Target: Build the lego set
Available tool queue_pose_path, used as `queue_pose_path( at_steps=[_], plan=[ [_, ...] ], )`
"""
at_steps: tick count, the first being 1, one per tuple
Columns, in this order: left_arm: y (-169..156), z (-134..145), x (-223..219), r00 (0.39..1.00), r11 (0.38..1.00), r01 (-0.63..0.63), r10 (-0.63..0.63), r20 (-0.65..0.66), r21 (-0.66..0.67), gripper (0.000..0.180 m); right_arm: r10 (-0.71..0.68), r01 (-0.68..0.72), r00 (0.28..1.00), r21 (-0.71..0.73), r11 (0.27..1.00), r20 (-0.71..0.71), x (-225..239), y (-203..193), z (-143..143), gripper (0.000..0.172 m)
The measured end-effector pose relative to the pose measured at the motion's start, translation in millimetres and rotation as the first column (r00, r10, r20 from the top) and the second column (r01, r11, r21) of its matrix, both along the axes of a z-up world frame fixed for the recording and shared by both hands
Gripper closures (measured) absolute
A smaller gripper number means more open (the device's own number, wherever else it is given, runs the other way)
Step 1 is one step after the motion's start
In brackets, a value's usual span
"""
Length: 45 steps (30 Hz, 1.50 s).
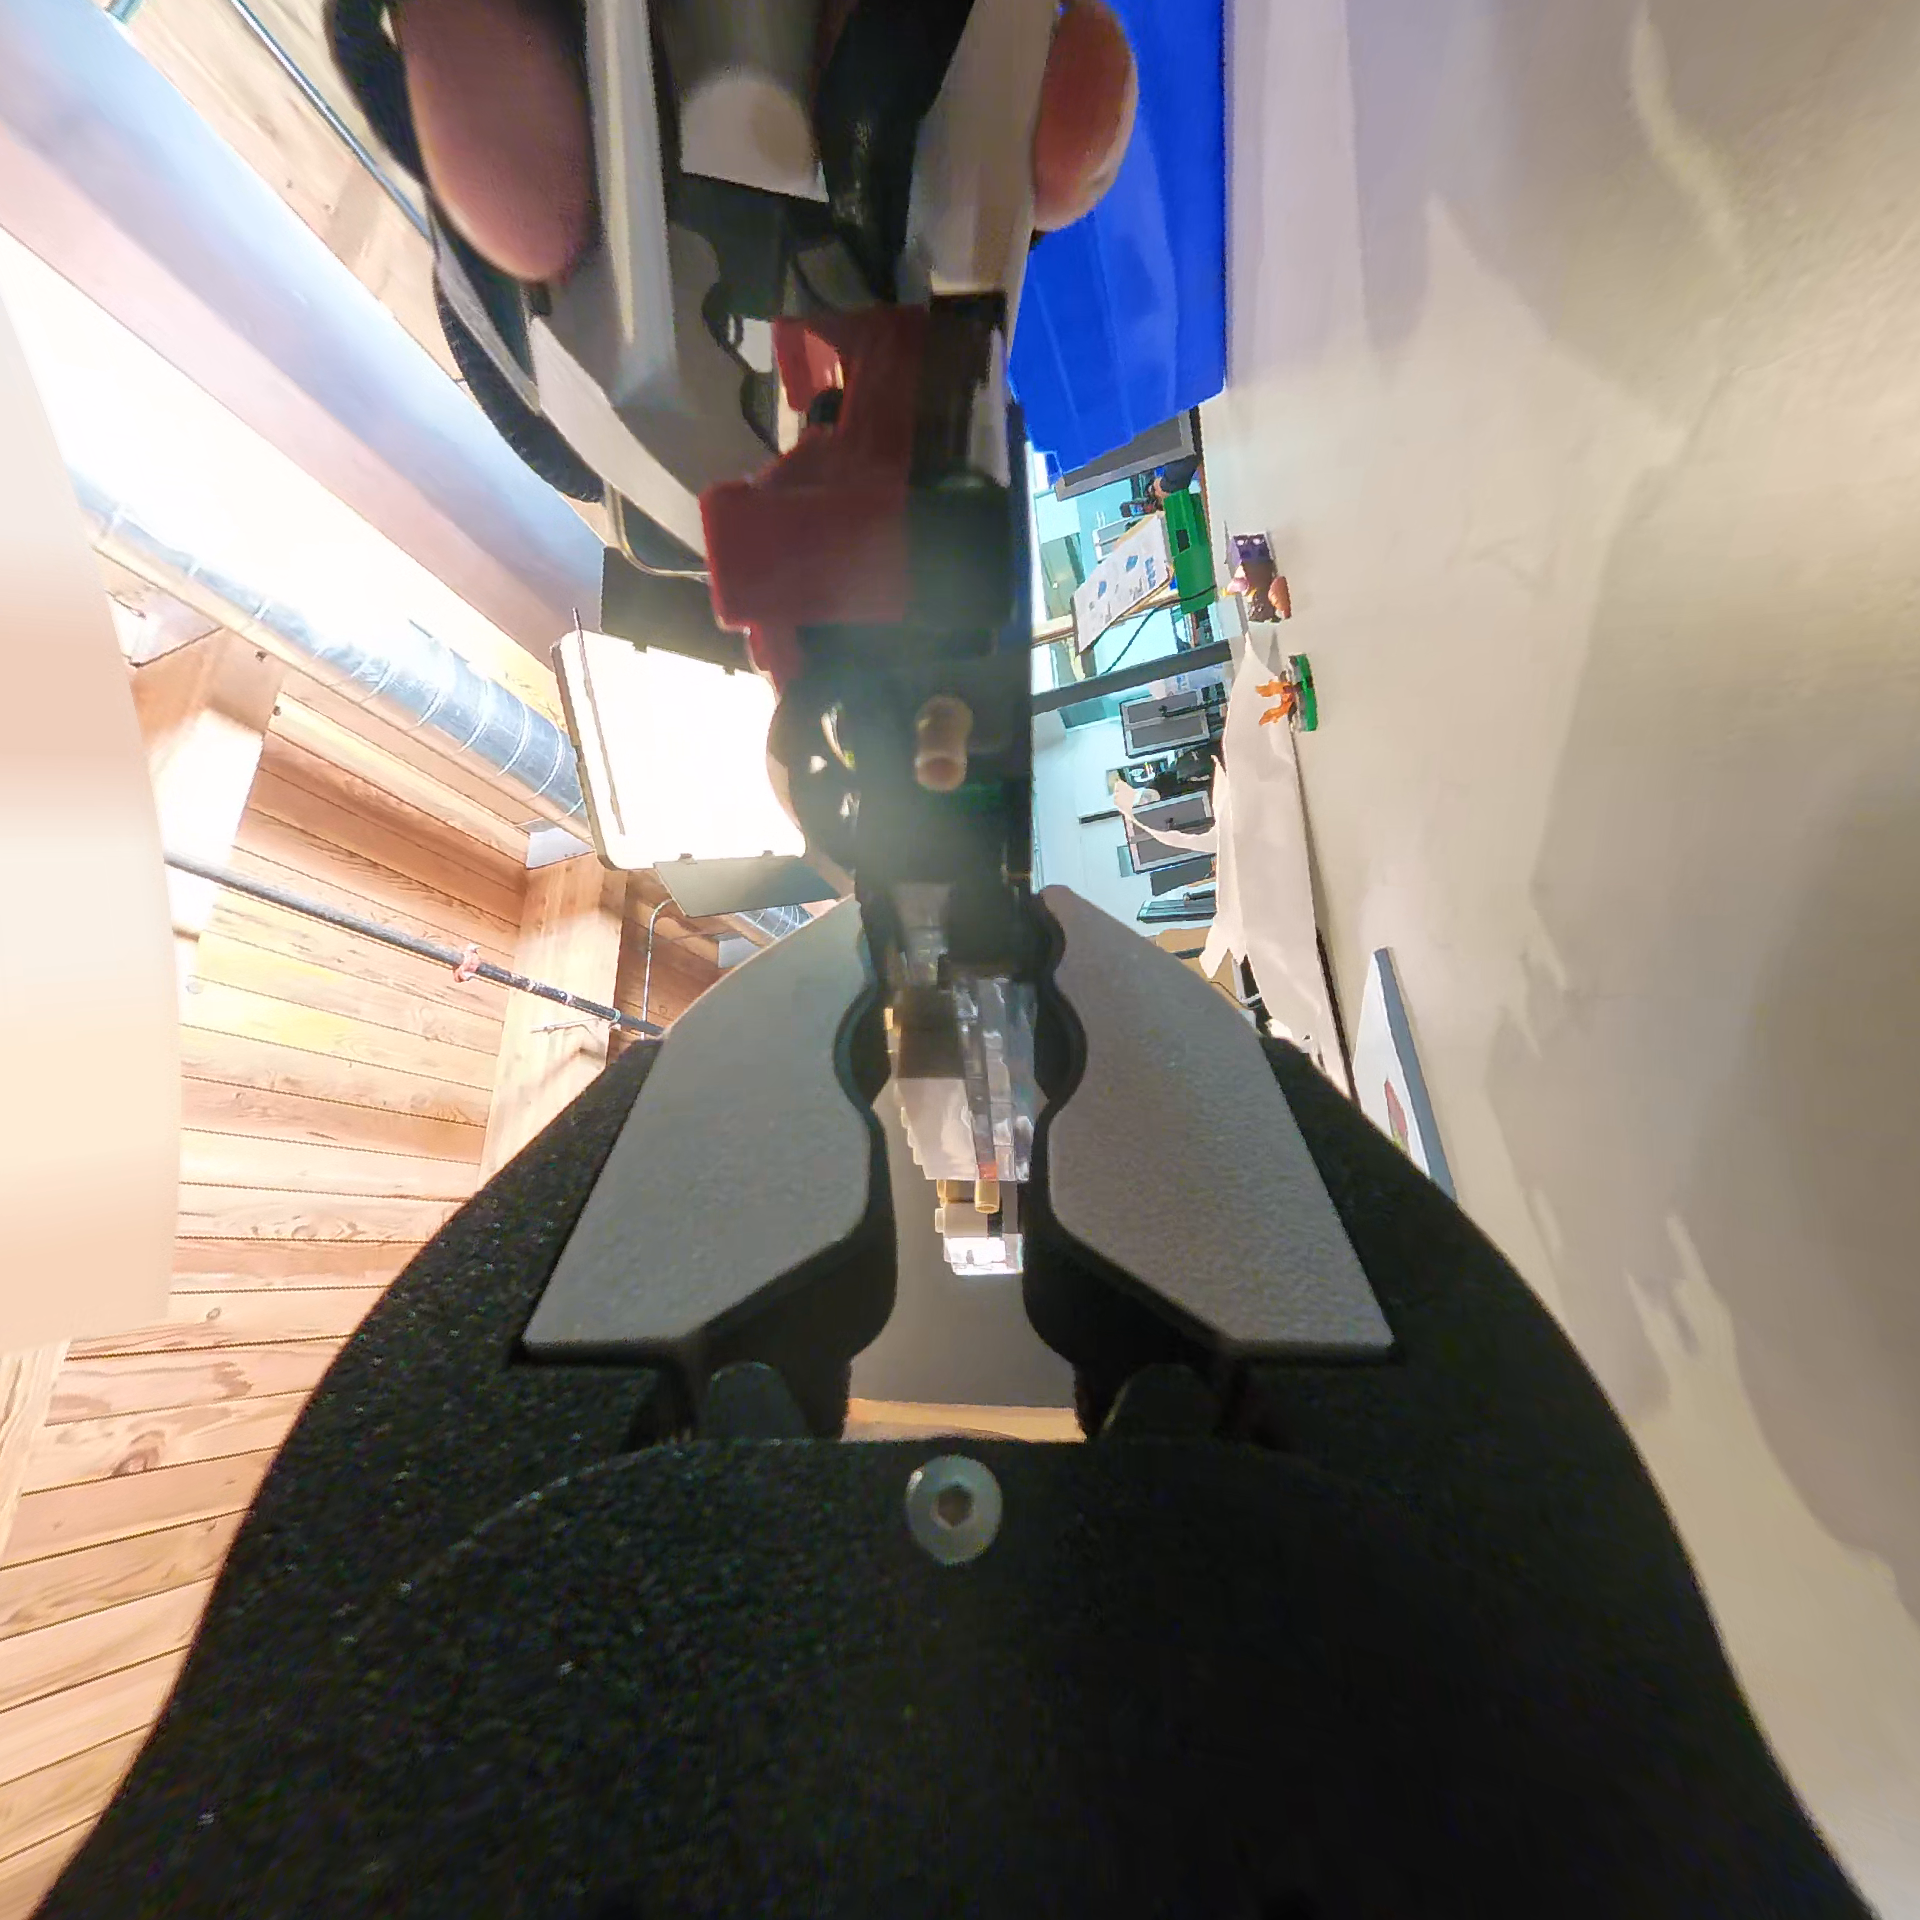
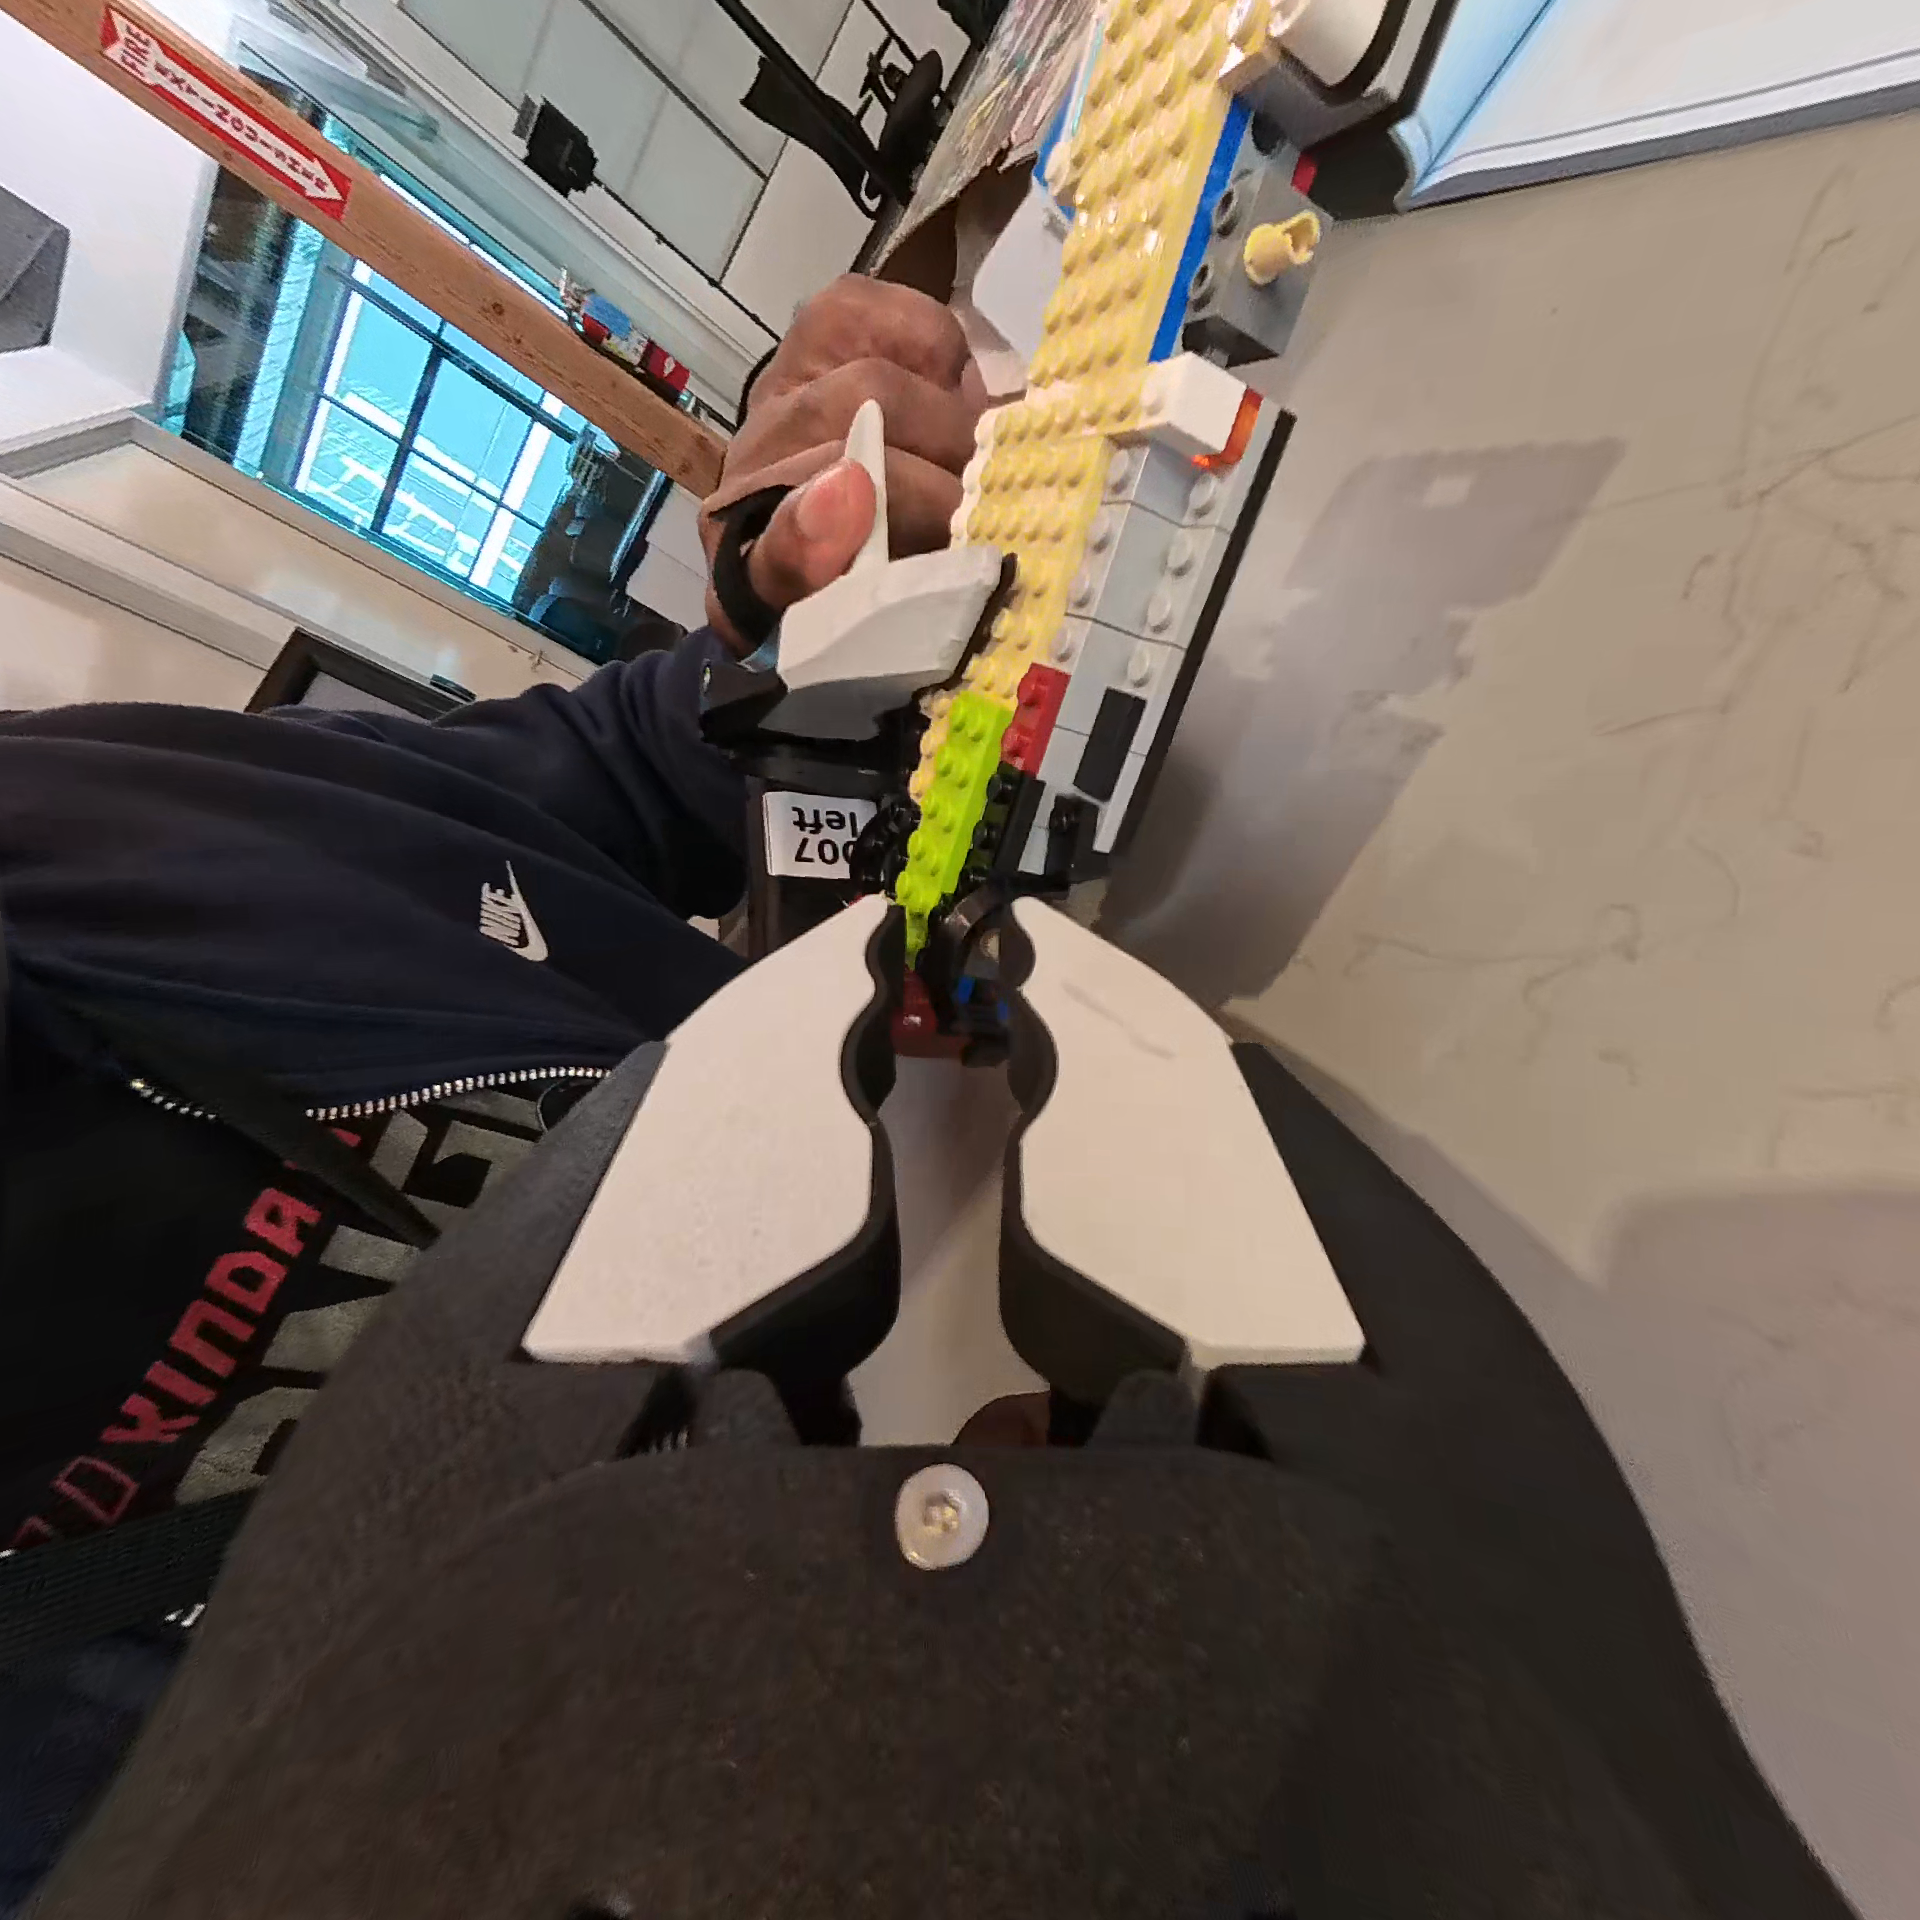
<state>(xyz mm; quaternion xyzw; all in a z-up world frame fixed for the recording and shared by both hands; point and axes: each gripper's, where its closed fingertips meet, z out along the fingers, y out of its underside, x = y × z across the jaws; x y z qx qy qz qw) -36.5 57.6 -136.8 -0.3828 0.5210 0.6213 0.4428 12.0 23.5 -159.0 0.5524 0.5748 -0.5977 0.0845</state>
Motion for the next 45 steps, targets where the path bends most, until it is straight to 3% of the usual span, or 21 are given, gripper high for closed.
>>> queue_pose_path(
  at_steps=[19, 35, 38, 45],
  plan=[
    [-1.5, 1.3, 4.0, 1.0, 1.0, 0.012, -0.012, -0.01, 0.015, 0.157, 0.018, -0.018, 1.0, 0.023, 1.0, -0.019, 4.3, -2.3, -3.0, 0.159],
    [-1.9, 1.2, 3.0, 0.998, 0.999, 0.03, -0.031, 0.061, 0.02, 0.157, 0.022, -0.018, 0.997, 0.05, 0.999, -0.069, 2.9, -2.1, 1.5, 0.159],
    [-4.0, 0.5, -1.2, 0.992, 0.999, 0.036, -0.037, 0.12, 0.006, 0.157, 0.022, -0.007, 0.993, 0.133, 0.991, -0.112, 5.2, 2.3, 2.5, 0.147],
    [-7.2, -7.6, -7.6, 0.987, 0.999, 0.021, -0.016, 0.159, -0.03, 0.157, 0.046, 0.006, 0.98, 0.258, 0.966, -0.194, 19.2, 6.3, 2.4, 0.139]
  ],
)
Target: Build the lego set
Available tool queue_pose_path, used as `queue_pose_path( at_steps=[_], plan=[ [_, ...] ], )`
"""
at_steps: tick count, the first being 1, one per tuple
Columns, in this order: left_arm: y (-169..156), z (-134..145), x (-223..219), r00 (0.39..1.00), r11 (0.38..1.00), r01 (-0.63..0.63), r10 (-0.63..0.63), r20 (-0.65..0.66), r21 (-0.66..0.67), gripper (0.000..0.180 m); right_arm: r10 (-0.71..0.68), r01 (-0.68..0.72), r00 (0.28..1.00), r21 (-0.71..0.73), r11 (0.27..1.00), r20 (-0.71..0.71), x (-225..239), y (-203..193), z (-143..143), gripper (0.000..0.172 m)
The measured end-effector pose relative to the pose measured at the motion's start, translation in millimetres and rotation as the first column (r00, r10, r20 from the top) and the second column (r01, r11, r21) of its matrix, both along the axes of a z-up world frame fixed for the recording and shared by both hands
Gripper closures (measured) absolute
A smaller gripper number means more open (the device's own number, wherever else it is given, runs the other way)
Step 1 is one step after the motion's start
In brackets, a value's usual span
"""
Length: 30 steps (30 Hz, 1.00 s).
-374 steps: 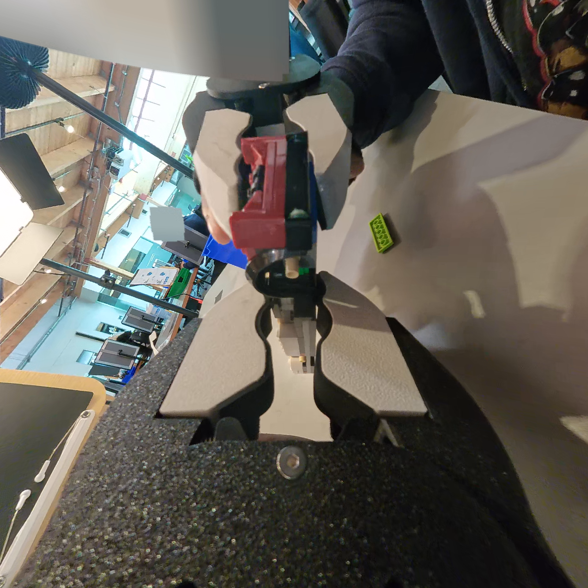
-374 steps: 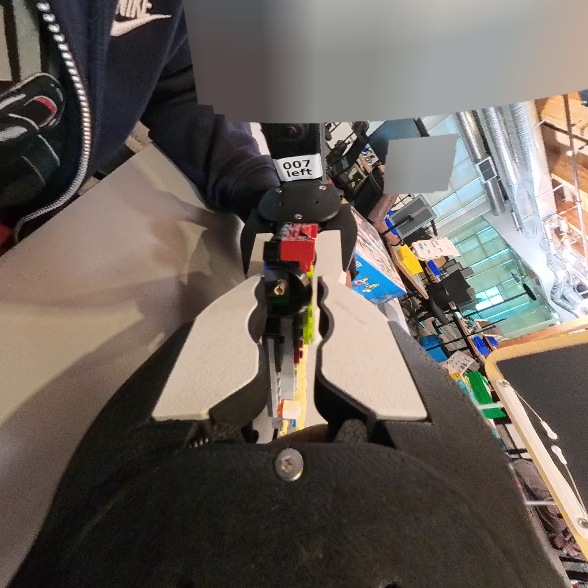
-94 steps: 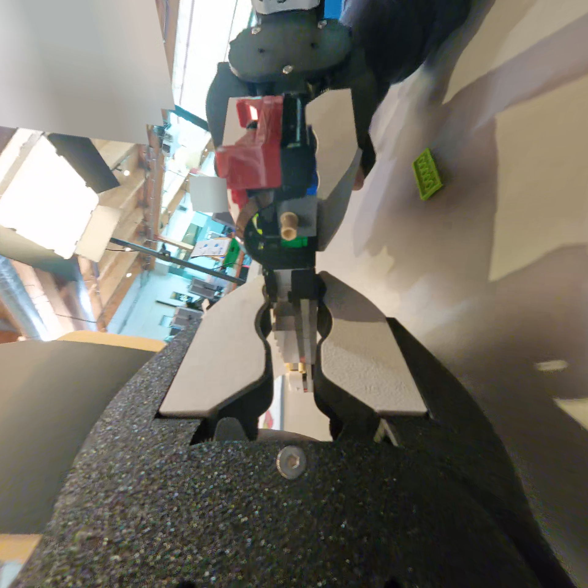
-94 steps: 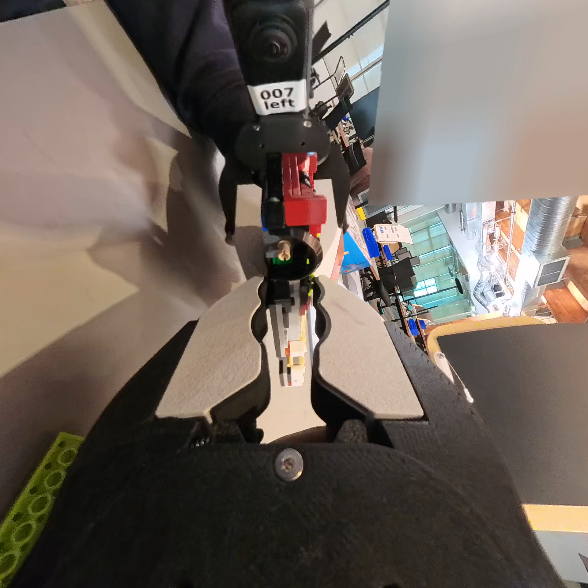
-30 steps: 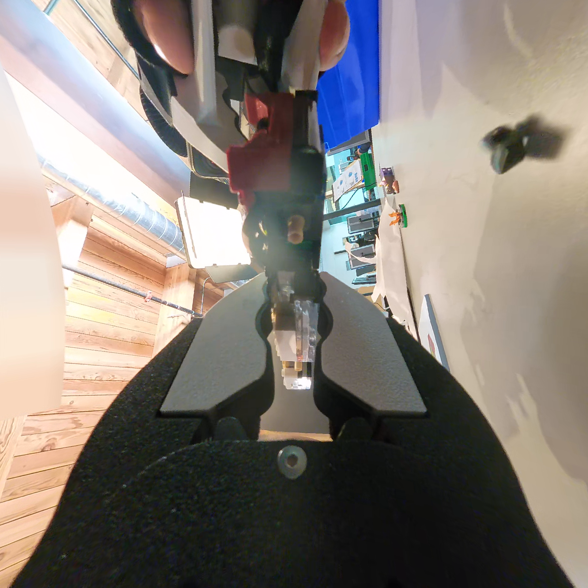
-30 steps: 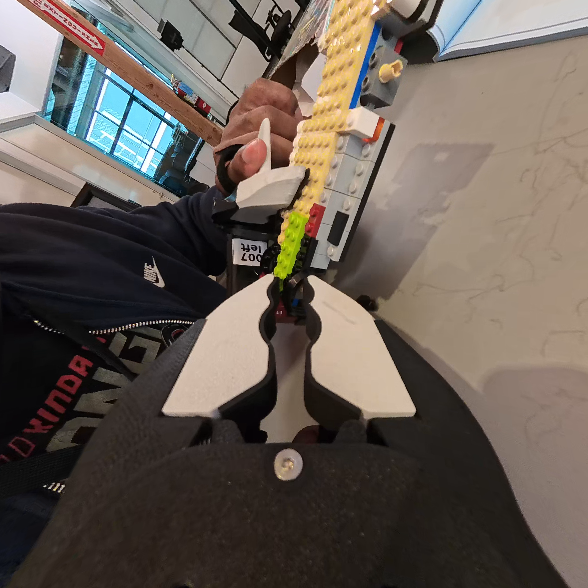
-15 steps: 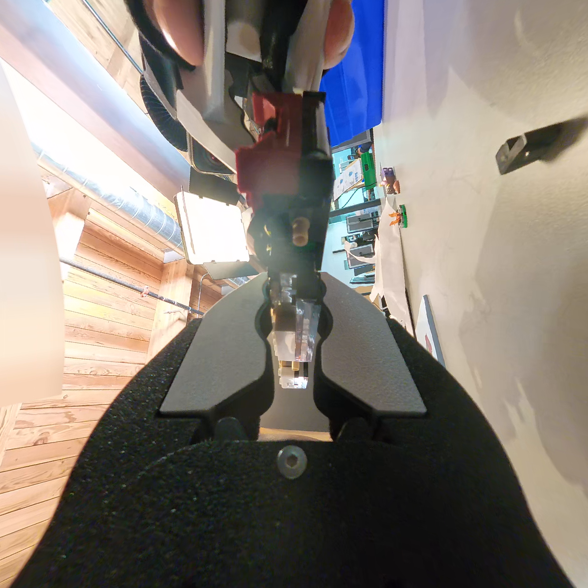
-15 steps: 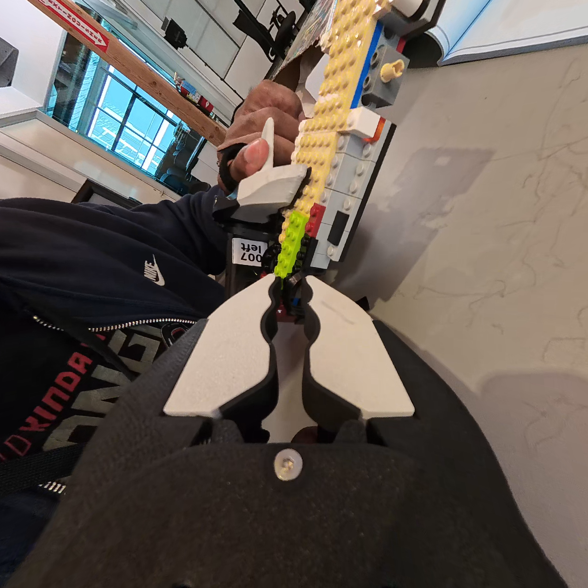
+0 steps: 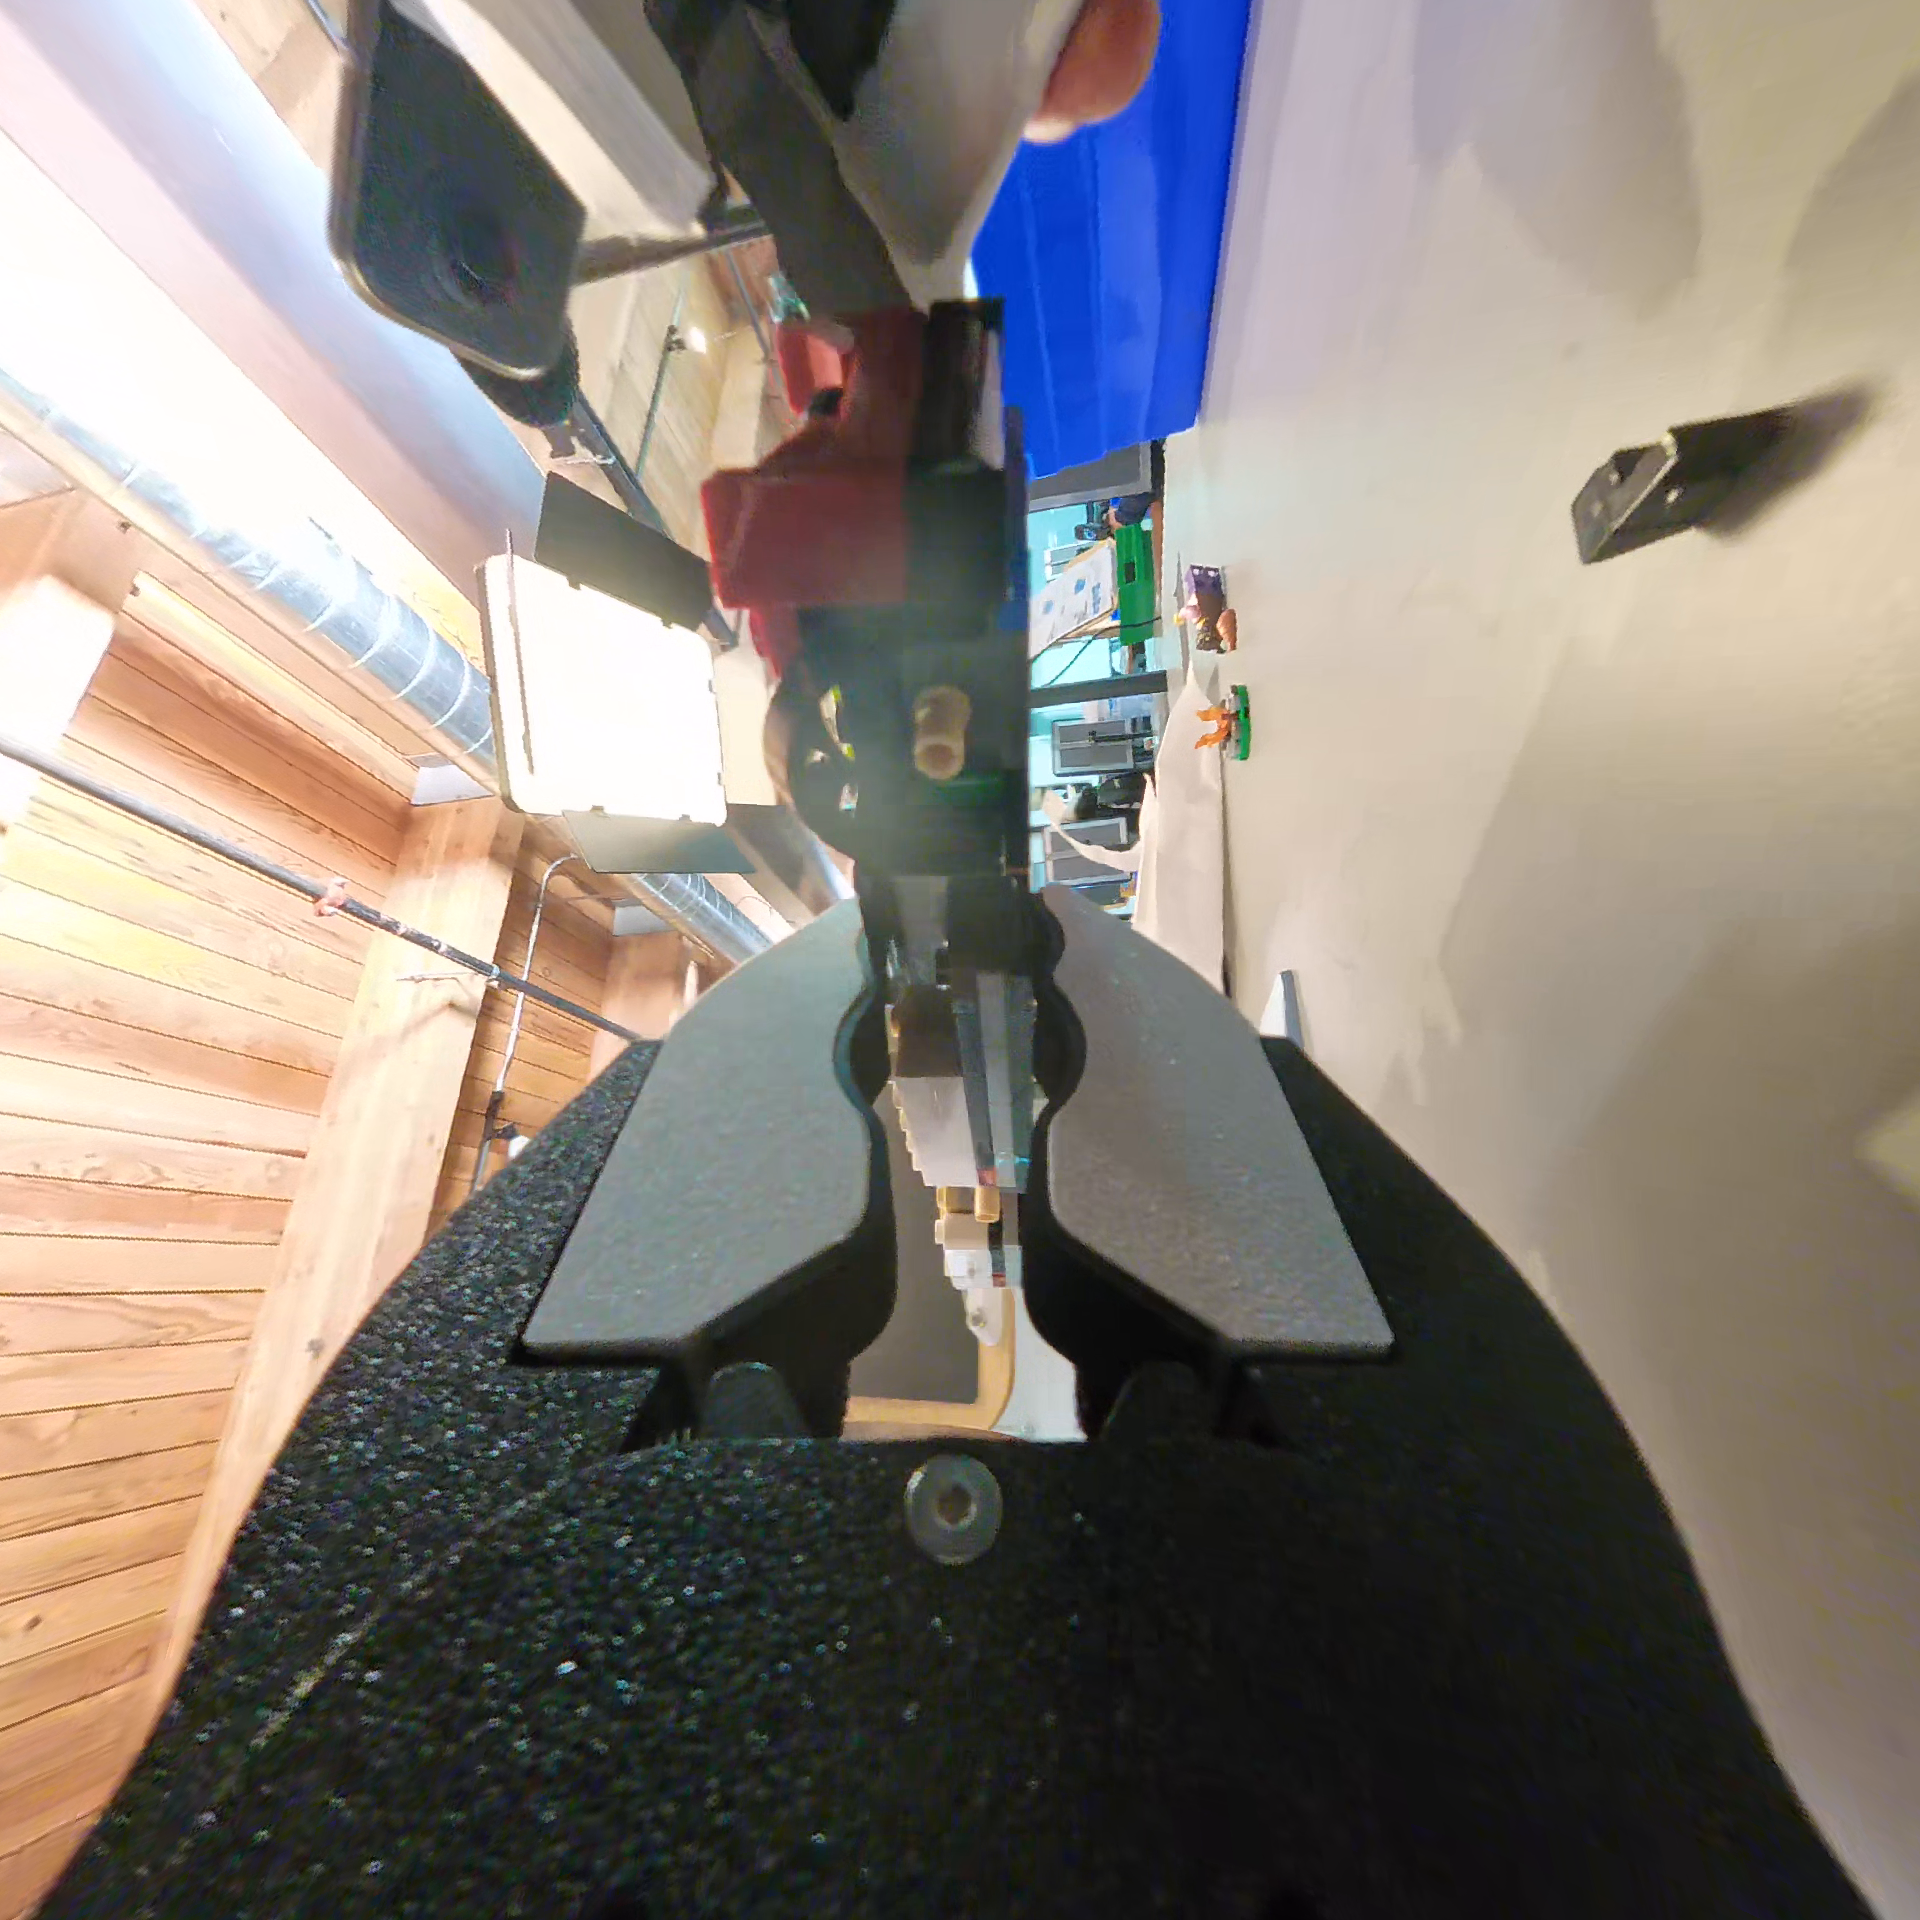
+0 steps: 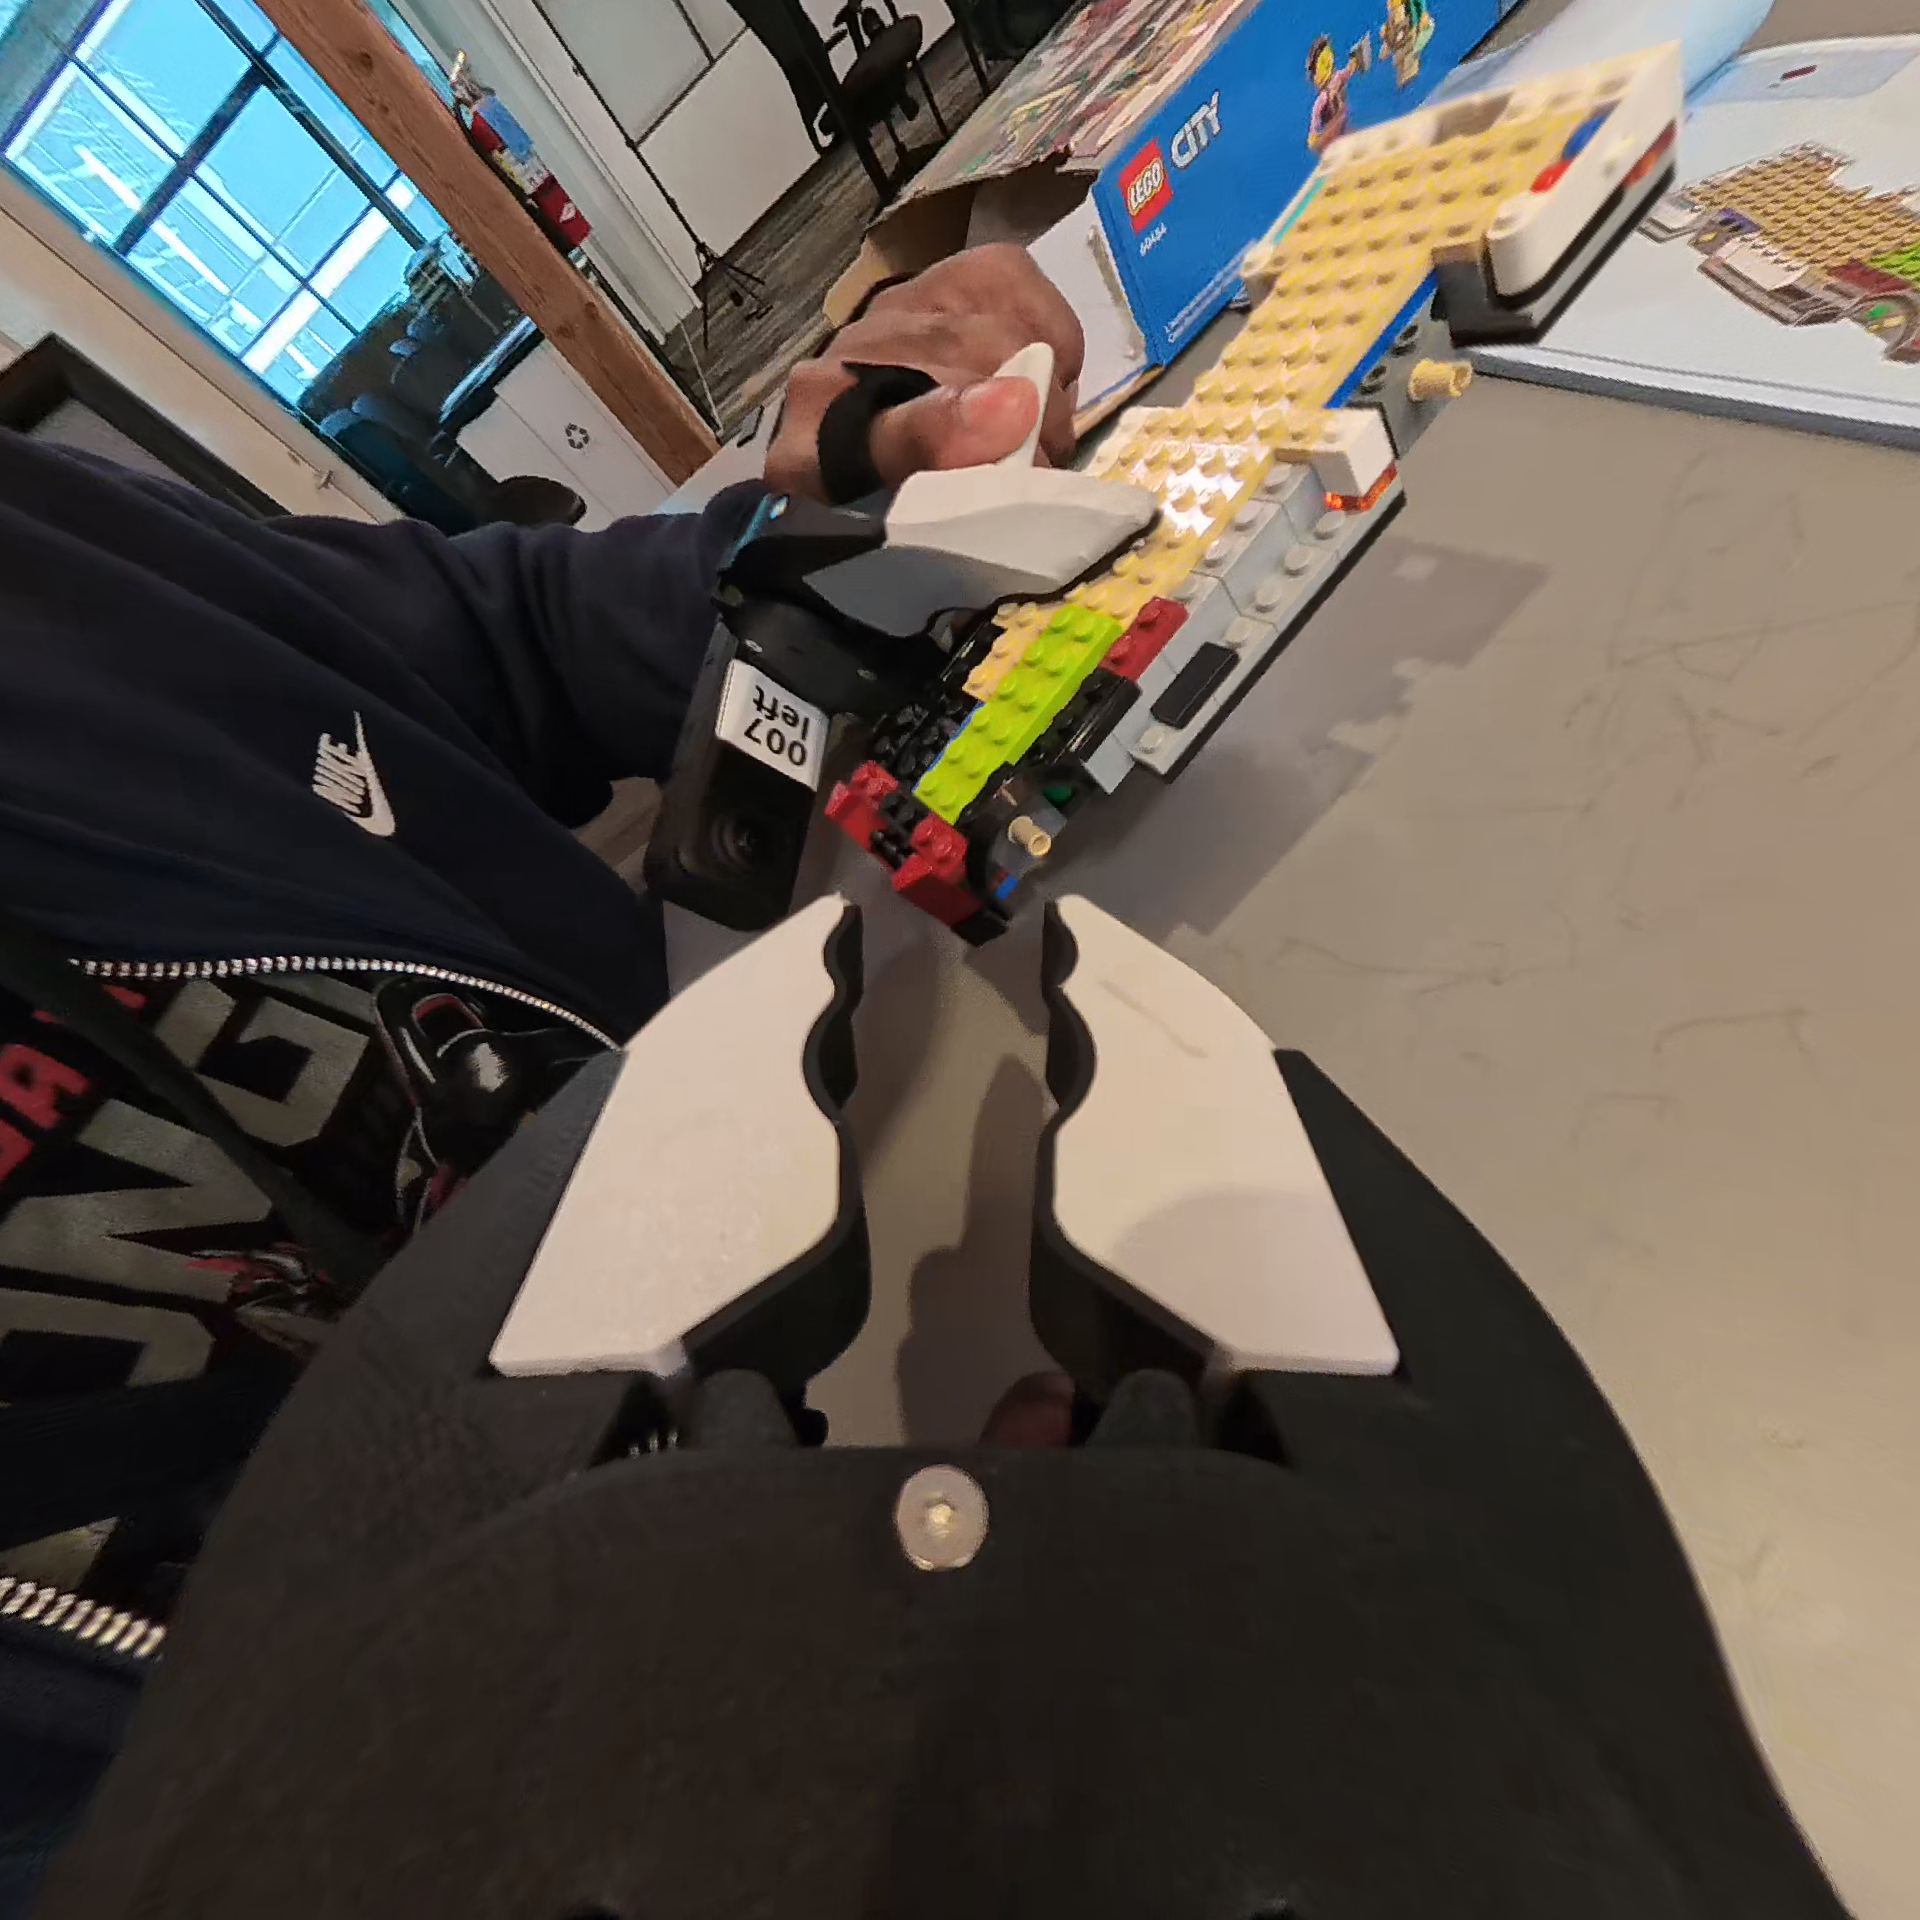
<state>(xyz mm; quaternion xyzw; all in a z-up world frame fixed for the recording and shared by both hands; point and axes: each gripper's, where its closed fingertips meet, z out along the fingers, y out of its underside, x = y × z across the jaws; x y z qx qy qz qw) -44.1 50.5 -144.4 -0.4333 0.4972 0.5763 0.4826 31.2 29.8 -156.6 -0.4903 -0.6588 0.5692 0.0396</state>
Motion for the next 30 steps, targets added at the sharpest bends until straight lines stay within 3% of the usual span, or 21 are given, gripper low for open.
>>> queue_pose_path(
  at_steps=[7, 14, 30],
  plan=[
    [-4.4, -13.0, 3.9, 1.0, 0.999, -0.001, 0.002, 0.006, -0.054, 0.157, -0.057, 0.06, 0.998, 0.114, 0.992, -0.03, 12.8, 13.3, -12.4, 0.139],
    [-17.6, -7.8, -2.1, 0.998, 1.0, -0.007, 0.008, 0.067, -0.02, 0.157, -0.086, 0.092, 0.996, 0.32, 0.943, -0.031, 23.4, 30.4, -35.6, 0.141],
    [-27.1, -5.6, -15.6, 0.981, 1.0, -0.004, 0.003, 0.196, 0.005, 0.157, -0.009, 0.022, 0.999, 0.416, 0.909, -0.034, 15.6, 29.6, -54.5, 0.148]
  ],
)
